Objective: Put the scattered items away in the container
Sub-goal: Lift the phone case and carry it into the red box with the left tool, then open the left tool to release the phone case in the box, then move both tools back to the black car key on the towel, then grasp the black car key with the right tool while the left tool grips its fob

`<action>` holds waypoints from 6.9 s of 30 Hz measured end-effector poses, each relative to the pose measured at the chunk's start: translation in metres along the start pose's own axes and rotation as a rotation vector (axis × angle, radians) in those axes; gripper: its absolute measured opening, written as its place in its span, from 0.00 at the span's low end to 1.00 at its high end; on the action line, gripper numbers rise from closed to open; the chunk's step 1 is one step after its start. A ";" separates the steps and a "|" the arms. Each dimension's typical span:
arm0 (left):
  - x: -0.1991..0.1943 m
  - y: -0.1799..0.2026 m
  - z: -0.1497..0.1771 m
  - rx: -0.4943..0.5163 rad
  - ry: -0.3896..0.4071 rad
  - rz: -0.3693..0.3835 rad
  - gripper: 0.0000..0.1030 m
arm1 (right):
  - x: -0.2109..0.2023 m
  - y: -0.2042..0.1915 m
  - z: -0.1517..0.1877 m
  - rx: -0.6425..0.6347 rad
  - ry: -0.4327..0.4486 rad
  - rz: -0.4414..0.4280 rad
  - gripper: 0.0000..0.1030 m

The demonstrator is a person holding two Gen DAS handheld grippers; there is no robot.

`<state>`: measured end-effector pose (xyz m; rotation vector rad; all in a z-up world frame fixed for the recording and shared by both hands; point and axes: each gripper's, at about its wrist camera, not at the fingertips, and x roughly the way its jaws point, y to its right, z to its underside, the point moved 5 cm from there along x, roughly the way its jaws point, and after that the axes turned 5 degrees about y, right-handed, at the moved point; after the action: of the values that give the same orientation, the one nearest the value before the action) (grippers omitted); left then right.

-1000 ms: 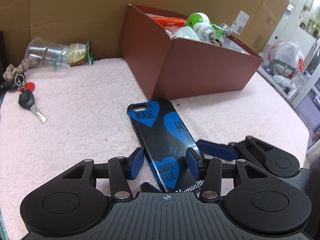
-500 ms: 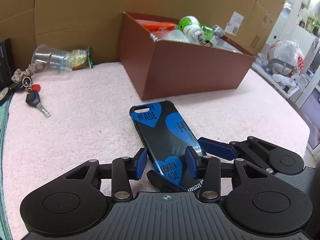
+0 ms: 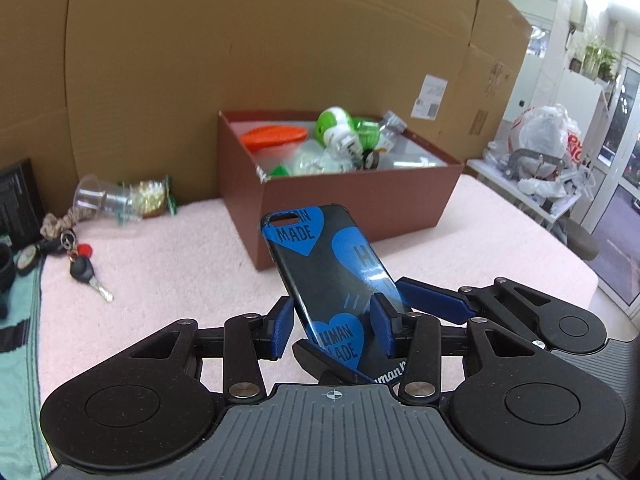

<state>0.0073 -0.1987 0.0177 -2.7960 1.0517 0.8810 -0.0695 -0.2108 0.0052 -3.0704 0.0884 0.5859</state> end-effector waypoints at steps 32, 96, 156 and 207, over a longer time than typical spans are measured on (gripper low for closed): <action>0.076 -0.017 -0.117 -0.017 0.103 0.026 0.55 | 0.076 0.059 -0.100 -0.016 0.129 0.062 0.72; -0.012 -0.040 0.000 -0.155 0.187 -0.107 1.00 | 0.056 0.000 -0.037 0.070 0.001 -0.092 1.00; 0.052 -0.221 0.012 -0.334 -0.022 -0.202 0.26 | 0.197 -0.114 -0.024 -0.126 -0.205 -0.331 0.16; 0.044 -0.133 0.045 -0.197 -0.112 -0.341 0.53 | 0.081 -0.081 0.029 -0.149 -0.177 -0.318 0.44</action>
<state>0.0933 -0.1129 -0.0649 -2.9099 0.4736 1.1293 0.0000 -0.1335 -0.0513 -3.0548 -0.4552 0.8696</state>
